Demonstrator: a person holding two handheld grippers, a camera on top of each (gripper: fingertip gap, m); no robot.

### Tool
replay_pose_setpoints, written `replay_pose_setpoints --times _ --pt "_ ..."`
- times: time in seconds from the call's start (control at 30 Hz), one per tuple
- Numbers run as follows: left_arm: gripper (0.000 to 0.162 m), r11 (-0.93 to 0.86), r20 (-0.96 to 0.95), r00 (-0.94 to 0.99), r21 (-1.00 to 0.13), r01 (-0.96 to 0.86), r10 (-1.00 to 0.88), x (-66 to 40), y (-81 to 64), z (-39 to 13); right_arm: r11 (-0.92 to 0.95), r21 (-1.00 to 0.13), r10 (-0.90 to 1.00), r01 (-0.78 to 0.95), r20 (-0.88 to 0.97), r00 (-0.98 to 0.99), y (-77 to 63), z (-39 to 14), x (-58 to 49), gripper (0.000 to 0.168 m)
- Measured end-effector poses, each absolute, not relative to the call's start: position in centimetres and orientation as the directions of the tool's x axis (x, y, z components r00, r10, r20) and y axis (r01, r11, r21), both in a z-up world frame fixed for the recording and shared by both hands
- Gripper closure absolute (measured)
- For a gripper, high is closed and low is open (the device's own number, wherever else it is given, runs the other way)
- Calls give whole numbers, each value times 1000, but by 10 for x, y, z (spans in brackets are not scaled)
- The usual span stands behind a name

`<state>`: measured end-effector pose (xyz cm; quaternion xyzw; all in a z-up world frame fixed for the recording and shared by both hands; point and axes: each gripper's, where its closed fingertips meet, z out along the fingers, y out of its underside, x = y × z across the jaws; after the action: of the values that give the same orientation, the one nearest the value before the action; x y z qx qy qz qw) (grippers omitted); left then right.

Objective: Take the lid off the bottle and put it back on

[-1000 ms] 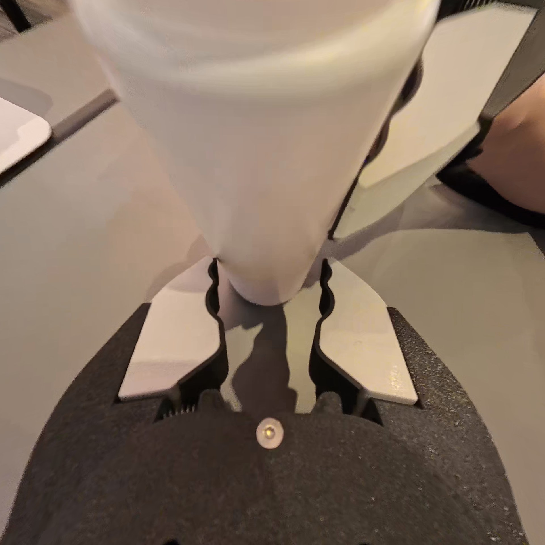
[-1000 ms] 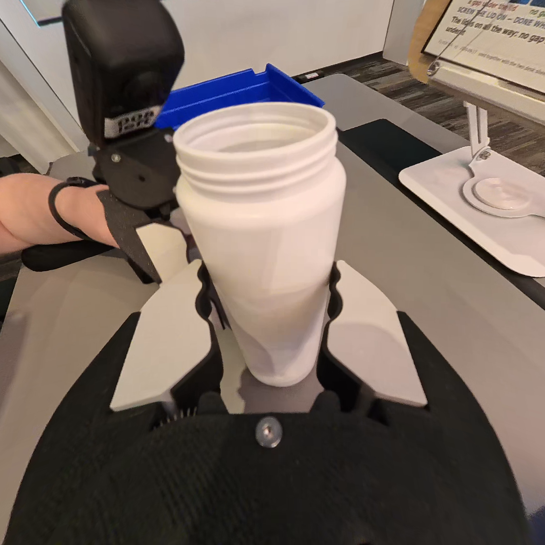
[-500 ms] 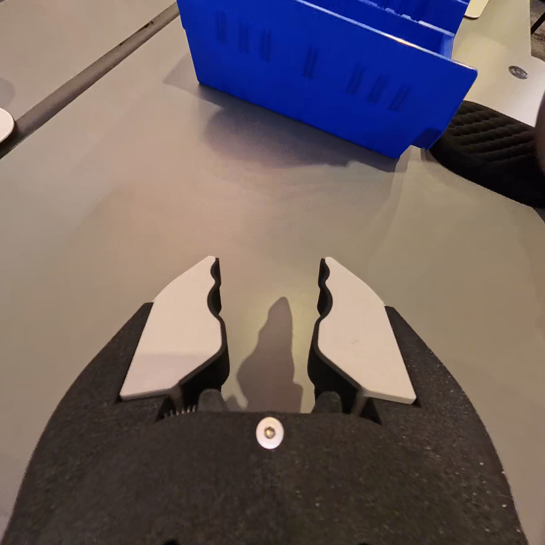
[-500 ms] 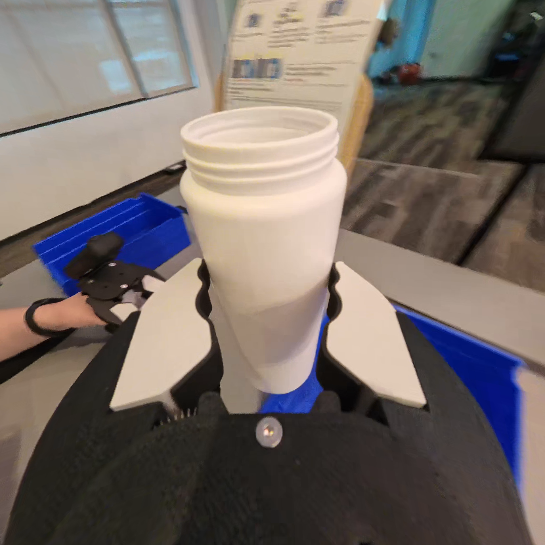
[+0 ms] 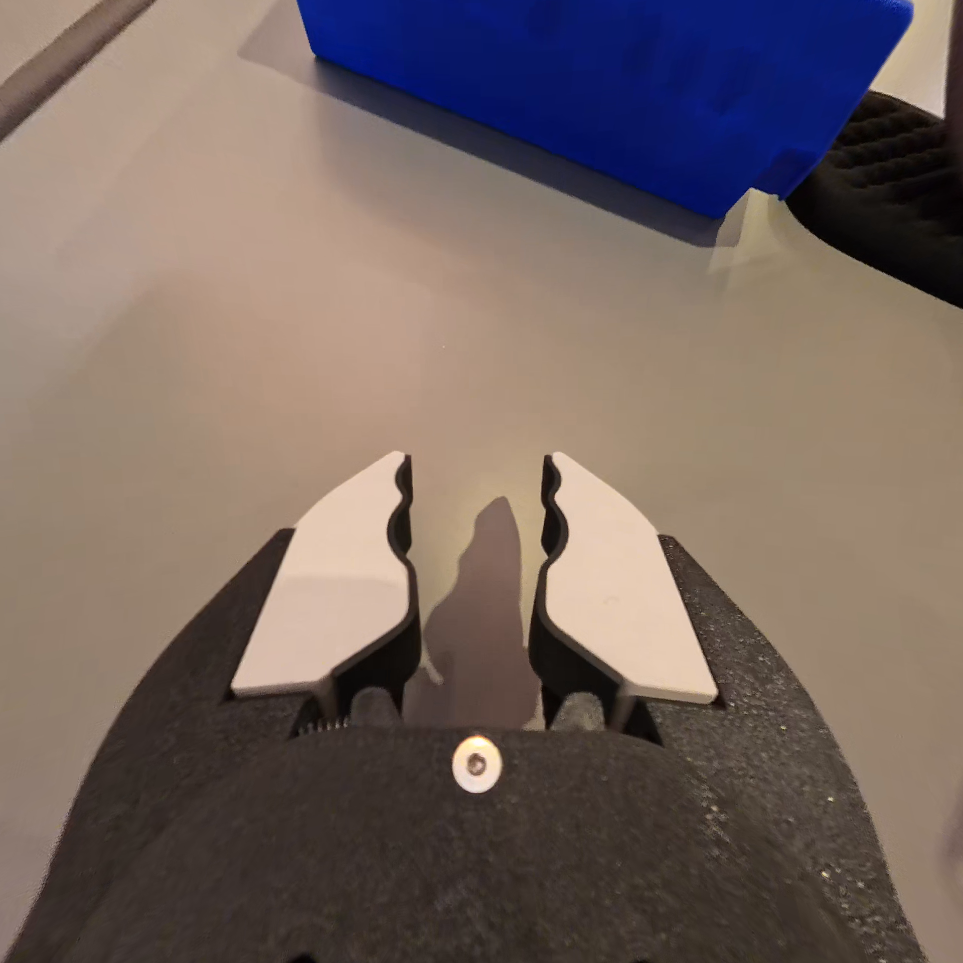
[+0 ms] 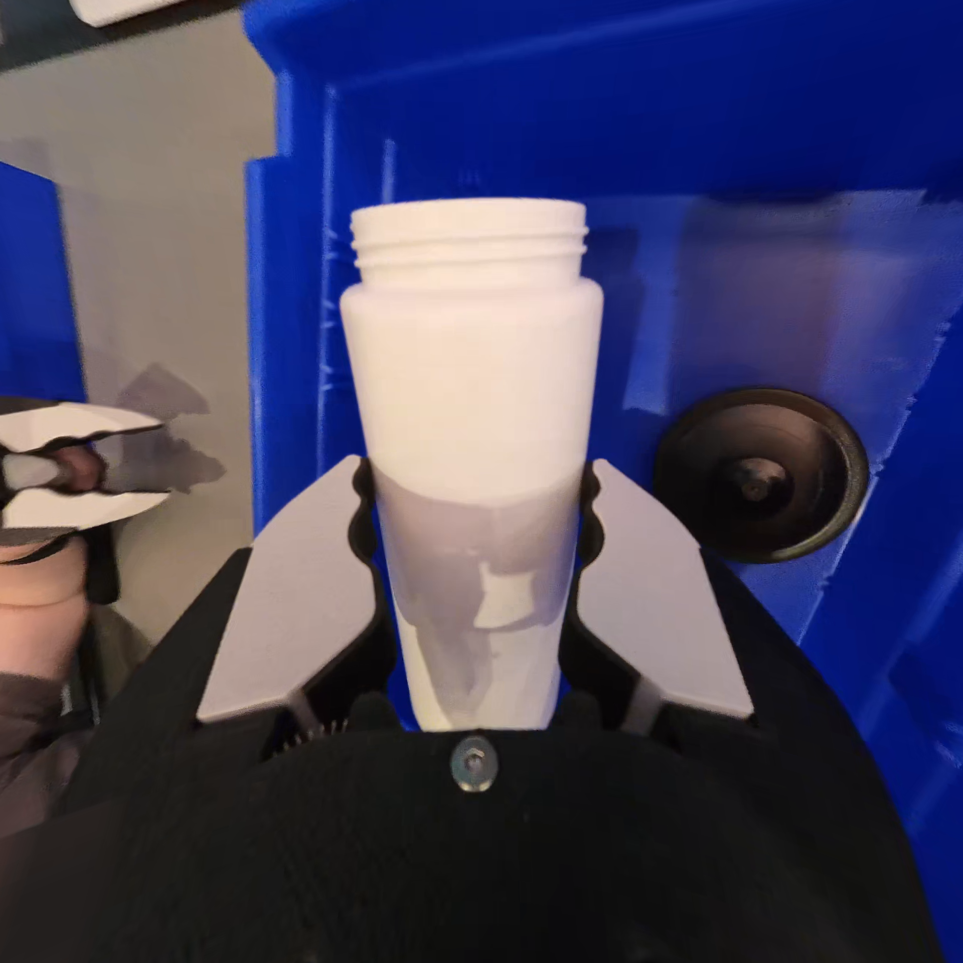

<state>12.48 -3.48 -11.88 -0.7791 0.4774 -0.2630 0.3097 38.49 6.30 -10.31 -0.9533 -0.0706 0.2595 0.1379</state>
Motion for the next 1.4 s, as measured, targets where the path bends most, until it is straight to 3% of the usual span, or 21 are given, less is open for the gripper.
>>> replay_pose_setpoints --times 0.2,0.5,0.63,0.73,0.83,0.97,1.07,1.1,1.17,1.27,1.4 --pt "110 -360 129 399 -729 -582 -908 126 -36 -121 -971 -222 160 84 -353 922 62 -129 388 90" --pt "105 -362 127 405 -731 -579 -905 126 -35 -119 -943 -285 235 173 -200 951 67 -120 390 90" --pt "103 -350 108 432 -769 -535 -895 119 -26 -98 -828 -513 322 224 -109 940 73 -56 395 77" --pt "100 -310 62 473 -828 -467 -879 103 -14 -57 -553 -803 336 221 27 942 77 32 408 75" --pt "96 -248 18 534 -899 -362 -845 76 -4 1 -317 -917 218 243 179 959 65 83 446 77" --pt "84 -170 -41 662 -953 -252 -748 16 4 69 -599 -768 122 227 192 974 56 26 509 79" --pt "89 -188 -82 790 -952 -243 -608 -43 10 93 -795 -582 130 169 109 986 52 -34 528 89" --pt "93 -253 -106 842 -927 -276 -529 -70 13 87 -839 -521 137 155 75 988 50 -51 529 92" --pt "81 -457 -217 914 -811 -364 -344 -134 14 62 -892 -422 173 162 12 985 45 -78 524 105" --pt "78 -630 -396 912 -682 -371 -108 -217 10 45 -928 -336 167 161 10 986 42 -101 529 106" --pt "95 -774 -286 958 -607 -178 4 -263 1 12 -970 -208 130 127 -2 992 26 -124 538 107"
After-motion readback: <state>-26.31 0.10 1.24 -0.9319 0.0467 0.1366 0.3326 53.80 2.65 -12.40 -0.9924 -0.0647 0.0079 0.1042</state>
